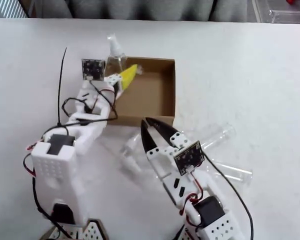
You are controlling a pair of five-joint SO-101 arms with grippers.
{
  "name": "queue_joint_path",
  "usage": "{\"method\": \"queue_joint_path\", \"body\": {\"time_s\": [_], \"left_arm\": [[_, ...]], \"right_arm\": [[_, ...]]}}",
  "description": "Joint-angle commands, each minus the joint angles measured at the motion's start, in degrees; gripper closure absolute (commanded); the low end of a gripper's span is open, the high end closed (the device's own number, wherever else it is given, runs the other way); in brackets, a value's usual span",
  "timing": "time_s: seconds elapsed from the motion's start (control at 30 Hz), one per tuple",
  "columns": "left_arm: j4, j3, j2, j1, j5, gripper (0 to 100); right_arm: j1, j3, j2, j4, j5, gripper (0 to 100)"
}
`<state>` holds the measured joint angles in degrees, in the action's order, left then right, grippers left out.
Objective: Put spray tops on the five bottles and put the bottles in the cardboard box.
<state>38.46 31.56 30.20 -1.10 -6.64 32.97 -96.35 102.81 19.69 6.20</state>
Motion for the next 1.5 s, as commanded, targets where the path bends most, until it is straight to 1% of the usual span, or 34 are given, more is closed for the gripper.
{"method": "queue_joint_path", "body": {"time_s": [0.0,0.27,0.4,0.57,0.77,0.87,1.07,1.27,1.33,1.47], "left_arm": [[-0.09,-0.53,-1.01,-0.31,-0.53,62],[0.09,-0.35,-1.27,-0.22,-0.70,62],[0.00,2.99,-6.55,-0.31,-0.97,63],[0.00,11.08,-15.69,-0.75,-0.70,63],[-0.09,18.46,-22.99,-0.75,-0.62,63],[-0.09,24.62,-27.82,-0.31,-0.53,63],[-0.09,39.47,-41.45,1.27,-0.53,63],[-0.18,50.46,-56.04,3.30,-0.53,63],[-2.55,52.84,-60.26,4.26,-0.53,63],[-14.77,53.80,-68.26,6.99,-0.53,63]], "right_arm": [[0.13,0.00,0.48,-0.22,0.70,98.3],[0.13,0.00,0.48,-0.22,0.70,98.3],[0.13,0.00,0.48,-0.22,0.70,98.3],[0.13,0.00,0.48,-0.22,0.70,98.3],[0.13,-0.09,0.48,-0.22,0.70,98.3],[0.13,-0.09,0.48,-0.22,0.70,98.3],[0.04,-0.18,0.48,-0.13,0.70,98.3],[0.04,-0.26,0.48,0.13,0.70,98.3],[0.04,-0.26,0.48,0.22,0.70,98.3],[-0.31,-0.44,0.48,0.22,0.70,98.3]]}}
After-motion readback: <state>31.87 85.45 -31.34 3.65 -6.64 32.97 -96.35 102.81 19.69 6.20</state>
